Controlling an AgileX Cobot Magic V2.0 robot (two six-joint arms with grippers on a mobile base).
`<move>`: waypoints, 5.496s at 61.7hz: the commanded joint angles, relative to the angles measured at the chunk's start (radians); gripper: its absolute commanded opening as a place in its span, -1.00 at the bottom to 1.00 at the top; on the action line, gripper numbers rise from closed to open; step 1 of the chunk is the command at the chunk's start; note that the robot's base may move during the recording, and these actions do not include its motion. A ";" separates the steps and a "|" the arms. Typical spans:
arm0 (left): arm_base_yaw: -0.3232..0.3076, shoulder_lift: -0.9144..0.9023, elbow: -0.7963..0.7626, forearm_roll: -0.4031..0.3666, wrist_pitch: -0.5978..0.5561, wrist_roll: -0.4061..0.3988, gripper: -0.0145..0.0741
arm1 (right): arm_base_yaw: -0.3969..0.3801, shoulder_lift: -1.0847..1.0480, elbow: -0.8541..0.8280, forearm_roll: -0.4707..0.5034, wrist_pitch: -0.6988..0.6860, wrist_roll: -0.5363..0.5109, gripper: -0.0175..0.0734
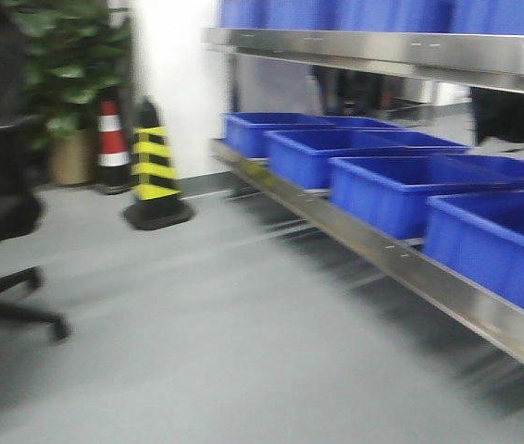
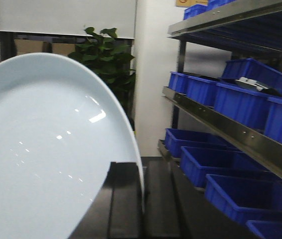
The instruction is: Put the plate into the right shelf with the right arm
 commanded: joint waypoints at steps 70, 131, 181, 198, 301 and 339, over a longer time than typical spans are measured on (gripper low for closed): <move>-0.003 -0.011 0.008 -0.008 -0.083 -0.003 -0.78 | 0.001 0.011 -0.031 -0.006 -0.100 -0.004 -0.55; -0.003 -0.011 0.008 -0.008 -0.083 -0.003 -0.78 | 0.001 0.011 -0.031 -0.006 -0.100 -0.004 -0.55; -0.003 -0.011 0.008 -0.008 -0.083 -0.003 -0.78 | 0.001 0.281 -0.384 -0.006 0.062 -0.003 -0.55; -0.003 -0.011 0.008 -0.008 -0.083 -0.003 -0.78 | 0.001 0.668 -0.760 -0.006 0.136 -0.004 -0.55; -0.003 -0.011 0.008 -0.008 -0.083 -0.003 -0.78 | 0.001 0.870 -0.910 -0.006 0.336 -0.003 -0.32; -0.003 -0.011 0.008 -0.008 -0.083 -0.003 -0.78 | 0.001 0.075 -0.149 -0.006 0.179 -0.003 -0.55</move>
